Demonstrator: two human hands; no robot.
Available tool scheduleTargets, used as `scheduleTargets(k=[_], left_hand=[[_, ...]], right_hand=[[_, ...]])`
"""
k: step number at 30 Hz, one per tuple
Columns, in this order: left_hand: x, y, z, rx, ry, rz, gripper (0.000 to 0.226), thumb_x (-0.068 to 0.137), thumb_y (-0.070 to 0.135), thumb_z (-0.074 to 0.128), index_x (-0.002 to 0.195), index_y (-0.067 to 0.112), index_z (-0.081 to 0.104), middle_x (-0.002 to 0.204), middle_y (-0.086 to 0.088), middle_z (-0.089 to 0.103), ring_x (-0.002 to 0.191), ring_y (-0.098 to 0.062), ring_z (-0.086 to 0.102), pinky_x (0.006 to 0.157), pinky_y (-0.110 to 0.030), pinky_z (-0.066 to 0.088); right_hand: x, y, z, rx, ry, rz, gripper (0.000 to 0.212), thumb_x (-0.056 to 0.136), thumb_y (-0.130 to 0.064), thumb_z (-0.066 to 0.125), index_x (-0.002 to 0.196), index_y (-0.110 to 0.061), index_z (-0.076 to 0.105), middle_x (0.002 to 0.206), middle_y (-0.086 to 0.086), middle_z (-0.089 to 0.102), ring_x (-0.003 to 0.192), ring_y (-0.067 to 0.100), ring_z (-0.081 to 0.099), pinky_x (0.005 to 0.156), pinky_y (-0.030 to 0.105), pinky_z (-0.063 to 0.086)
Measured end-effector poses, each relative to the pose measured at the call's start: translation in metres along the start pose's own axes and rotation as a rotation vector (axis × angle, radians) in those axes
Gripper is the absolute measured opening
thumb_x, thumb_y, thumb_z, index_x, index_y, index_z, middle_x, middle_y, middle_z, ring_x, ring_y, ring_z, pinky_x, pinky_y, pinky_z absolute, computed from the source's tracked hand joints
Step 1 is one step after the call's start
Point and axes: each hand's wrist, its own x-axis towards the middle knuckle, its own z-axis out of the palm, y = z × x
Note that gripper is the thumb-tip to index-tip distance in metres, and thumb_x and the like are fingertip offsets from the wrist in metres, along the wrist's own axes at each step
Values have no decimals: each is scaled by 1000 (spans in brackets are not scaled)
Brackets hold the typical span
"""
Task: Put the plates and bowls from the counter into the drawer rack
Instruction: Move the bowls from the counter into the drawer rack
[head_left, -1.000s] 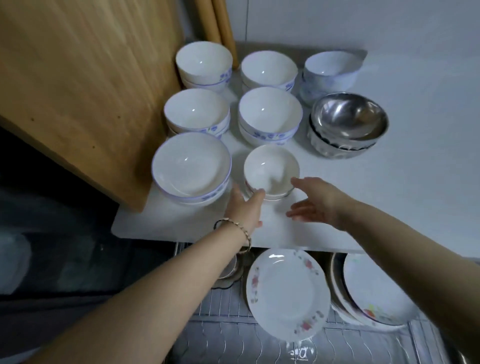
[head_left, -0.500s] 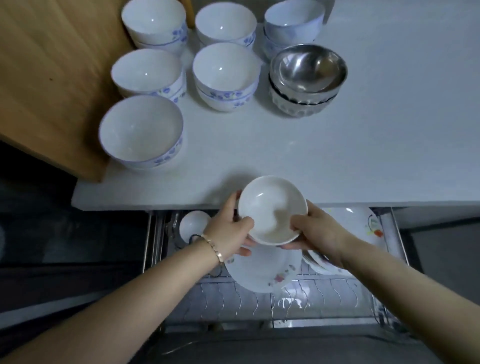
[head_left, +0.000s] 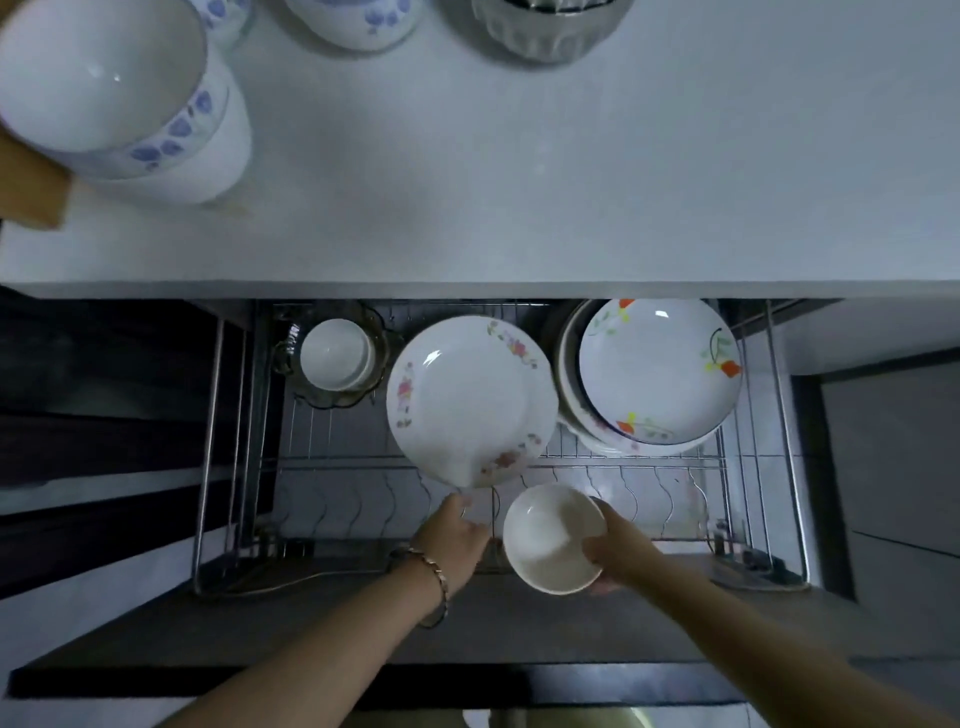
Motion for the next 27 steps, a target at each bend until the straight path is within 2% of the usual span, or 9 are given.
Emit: scheduleTargets(k=[3,5,7,9,13,17,21,25,27], left_hand=[[14,-11,-7,1,130,-50,31,93,15,47,123,13,54,119,-11,64,107,-29,63,93,-40,50],[21,-15,-11,-22,183,-69,30,92,11,47,120,11,58,120,-14,64,108,-31,62,97,-42,50],[27,-19,-13,-68,219,-80,28,92,9,46,117,9,59,119,-15,64,108,-32,62,97,-43,50],[28,-20,-13,-113,229,-90,27,93,7,45,117,8,59,116,-15,65,105,-32,63,96,-41,50],[27,-24,-12,-160,232,-86,27,94,5,44,117,7,58,108,-13,65,92,-25,64,93,-39,51],[26,-28,-14,-191,252,-102,28,93,2,43,116,6,58,102,-11,65,97,-26,64,94,-40,51],[25,-33,-12,-238,265,-122,27,92,-3,42,113,1,58,81,-5,63,85,-26,62,67,-27,49],[27,-34,-13,-198,241,-132,27,91,-1,44,112,3,60,76,1,61,93,-30,64,83,-36,52],[28,-32,-15,-187,232,-127,27,92,0,42,113,4,59,77,0,61,89,-27,64,72,-31,51]], right_hand=[[35,13,12,-46,22,61,62,89,-1,42,146,-16,22,139,23,40,117,42,48,66,44,55],[55,16,19,15,34,75,58,90,-1,42,144,-11,23,138,24,40,105,35,48,57,34,51],[74,16,25,-7,50,47,58,88,0,42,143,-6,25,135,25,45,101,30,46,65,36,51],[86,16,31,-71,35,35,59,87,-1,43,143,-9,25,134,26,47,111,36,51,84,42,51],[94,18,39,-118,27,40,56,88,-3,42,141,-16,30,132,25,51,117,41,51,80,38,48],[99,21,35,-97,21,25,58,85,-3,45,139,-21,37,130,22,51,115,41,52,91,50,51],[98,20,35,-111,27,-3,61,83,-2,43,139,-25,40,131,17,53,116,39,52,89,52,53],[90,17,36,-131,39,26,62,84,-12,46,142,-27,34,133,15,52,115,36,54,69,39,58],[85,17,33,-115,47,52,67,85,-16,51,147,-24,27,138,15,48,117,34,54,70,33,53]])
